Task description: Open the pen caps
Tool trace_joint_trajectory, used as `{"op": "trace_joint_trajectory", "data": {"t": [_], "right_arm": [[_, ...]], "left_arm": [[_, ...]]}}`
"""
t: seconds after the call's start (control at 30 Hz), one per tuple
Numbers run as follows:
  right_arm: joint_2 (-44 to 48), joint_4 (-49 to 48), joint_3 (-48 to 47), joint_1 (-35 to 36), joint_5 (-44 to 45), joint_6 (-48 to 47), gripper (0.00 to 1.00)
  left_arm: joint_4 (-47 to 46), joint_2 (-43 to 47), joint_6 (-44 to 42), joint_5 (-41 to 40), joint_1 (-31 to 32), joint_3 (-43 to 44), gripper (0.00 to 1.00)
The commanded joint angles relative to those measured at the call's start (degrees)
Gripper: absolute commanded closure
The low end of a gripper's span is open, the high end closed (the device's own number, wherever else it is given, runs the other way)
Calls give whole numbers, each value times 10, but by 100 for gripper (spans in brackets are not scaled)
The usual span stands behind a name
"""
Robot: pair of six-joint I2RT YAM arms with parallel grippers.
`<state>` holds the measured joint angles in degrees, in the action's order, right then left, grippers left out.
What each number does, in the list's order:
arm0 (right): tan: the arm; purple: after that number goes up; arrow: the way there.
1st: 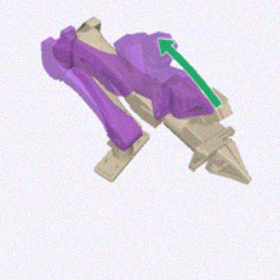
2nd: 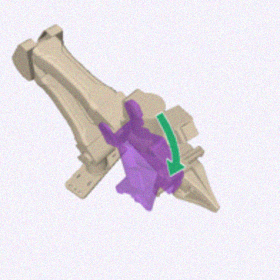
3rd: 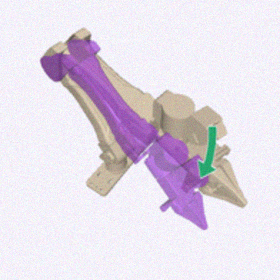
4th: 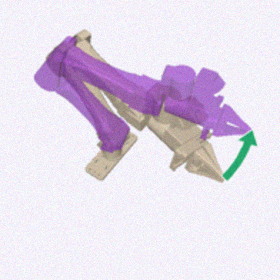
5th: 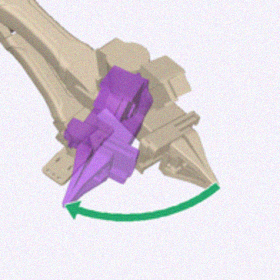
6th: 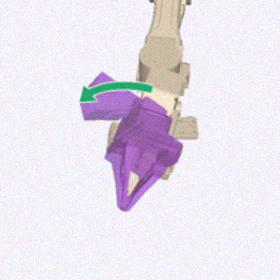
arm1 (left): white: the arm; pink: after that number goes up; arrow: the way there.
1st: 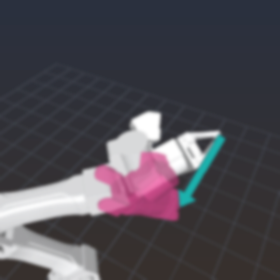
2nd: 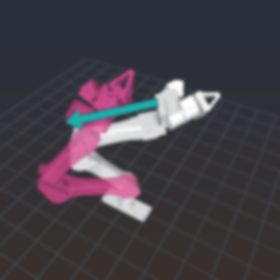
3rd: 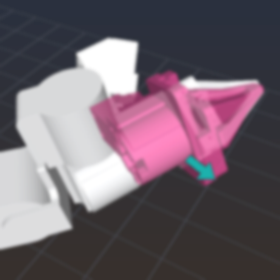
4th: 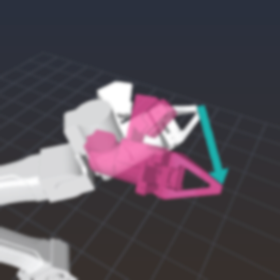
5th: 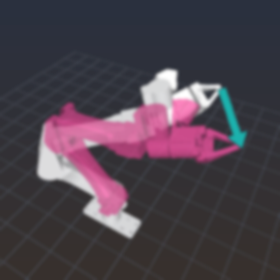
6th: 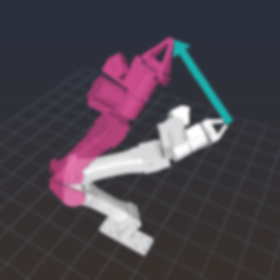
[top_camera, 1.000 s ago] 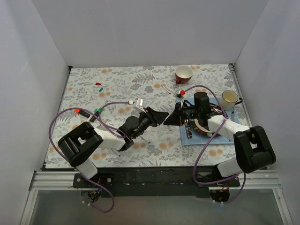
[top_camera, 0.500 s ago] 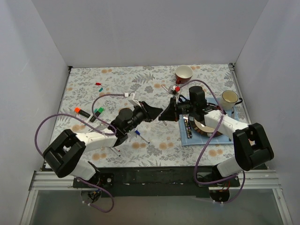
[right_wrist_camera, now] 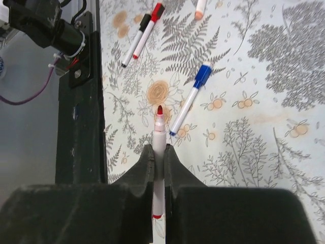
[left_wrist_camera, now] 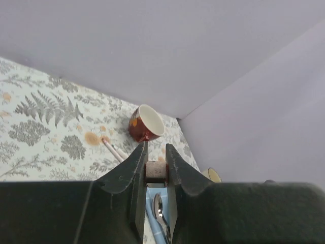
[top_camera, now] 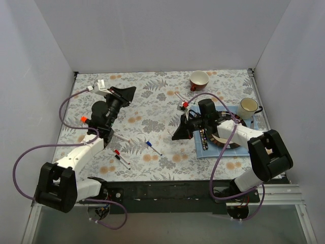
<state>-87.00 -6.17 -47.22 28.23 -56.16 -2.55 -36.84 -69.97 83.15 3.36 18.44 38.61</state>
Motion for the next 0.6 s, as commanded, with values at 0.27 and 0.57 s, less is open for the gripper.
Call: {"op": "trace_joint_trajectory", "data": {"t": [0.27,0.57], "right_arm": [[15,101,-29,4,-24,-100,99],[29,188,-64,2,7,-213,99]], "left_arm": [[102,34,24,50,-144,-20,100],[214,-88,24,150,-275,86,100]]}}
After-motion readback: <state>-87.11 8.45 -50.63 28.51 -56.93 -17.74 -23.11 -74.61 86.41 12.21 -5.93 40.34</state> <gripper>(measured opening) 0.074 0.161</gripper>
